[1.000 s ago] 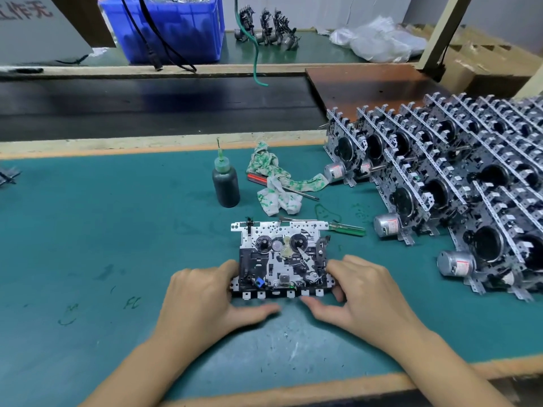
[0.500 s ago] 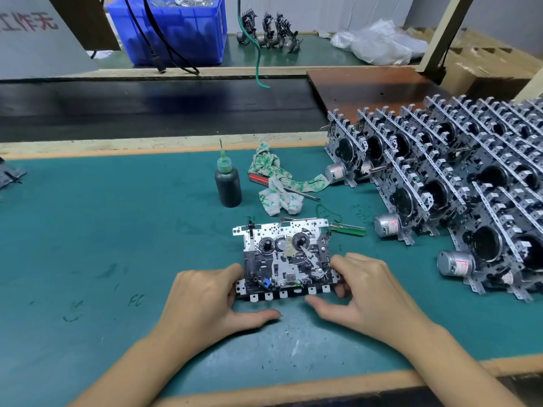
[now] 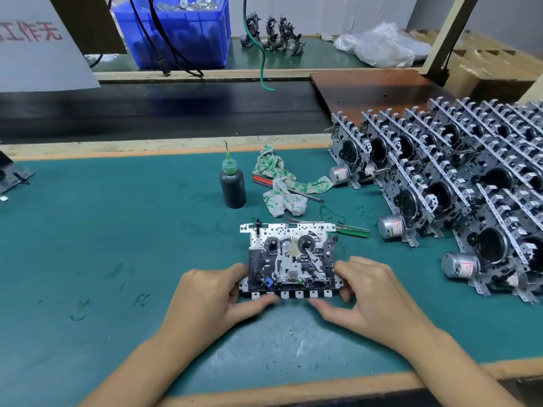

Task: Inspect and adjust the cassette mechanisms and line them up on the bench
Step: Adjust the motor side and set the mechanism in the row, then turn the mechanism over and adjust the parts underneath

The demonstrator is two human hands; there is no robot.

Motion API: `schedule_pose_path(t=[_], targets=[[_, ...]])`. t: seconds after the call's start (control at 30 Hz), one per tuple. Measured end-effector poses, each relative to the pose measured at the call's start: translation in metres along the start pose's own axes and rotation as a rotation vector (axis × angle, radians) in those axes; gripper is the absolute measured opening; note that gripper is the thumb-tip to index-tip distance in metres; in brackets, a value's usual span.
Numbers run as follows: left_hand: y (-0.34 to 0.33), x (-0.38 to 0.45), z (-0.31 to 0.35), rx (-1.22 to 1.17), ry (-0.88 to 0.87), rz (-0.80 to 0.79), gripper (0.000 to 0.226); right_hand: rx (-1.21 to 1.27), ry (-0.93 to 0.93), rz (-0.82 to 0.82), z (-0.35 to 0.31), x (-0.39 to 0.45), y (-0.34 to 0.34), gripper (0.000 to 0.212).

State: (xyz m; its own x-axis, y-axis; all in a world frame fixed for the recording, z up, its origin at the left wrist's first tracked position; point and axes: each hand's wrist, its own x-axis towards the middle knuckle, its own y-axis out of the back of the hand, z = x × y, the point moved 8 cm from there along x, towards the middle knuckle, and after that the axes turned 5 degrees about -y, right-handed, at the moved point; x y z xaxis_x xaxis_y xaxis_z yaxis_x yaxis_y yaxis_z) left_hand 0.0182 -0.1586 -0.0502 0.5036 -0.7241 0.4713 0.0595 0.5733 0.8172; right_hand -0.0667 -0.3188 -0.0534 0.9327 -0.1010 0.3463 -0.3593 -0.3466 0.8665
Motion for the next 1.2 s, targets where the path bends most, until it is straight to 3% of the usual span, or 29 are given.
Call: schedule_pose_path(t=[0.1,0.33,0.57,0.73,1.0,1.2], targets=[[-0.002,-0.001,0.006,0.035,-0.031,-0.023,0.062,0.030,-0.019,0.033,0.002,0.001,0.002,0.040],[-0.003,-0.002,-0.004,0.176,0.175,0.032,0.060,0.039,0.017,-0.038,0.001,-0.001,-0.002,0.051],[-0.002,0.001,-0.004,0.062,0.093,-0.016,0.070,-0.009,-0.005,0.020,-0.003,0.000,0.000,0.043],[-0.003,-0.002,0.006,0.026,-0.015,-0.044,0.067,-0.037,-0.078,0.030,0.001,0.000,0.000,0.051],[-0.003,-0.002,-0.001,0.053,0.078,-0.049,0.066,0.013,0.023,-0.075,0.002,-0.002,-0.002,0.045],[0.001,-0.002,-0.002,0.063,0.105,-0.020,0.071,0.144,-0.030,-0.107,0.005,-0.002,-0.002,0.042]])
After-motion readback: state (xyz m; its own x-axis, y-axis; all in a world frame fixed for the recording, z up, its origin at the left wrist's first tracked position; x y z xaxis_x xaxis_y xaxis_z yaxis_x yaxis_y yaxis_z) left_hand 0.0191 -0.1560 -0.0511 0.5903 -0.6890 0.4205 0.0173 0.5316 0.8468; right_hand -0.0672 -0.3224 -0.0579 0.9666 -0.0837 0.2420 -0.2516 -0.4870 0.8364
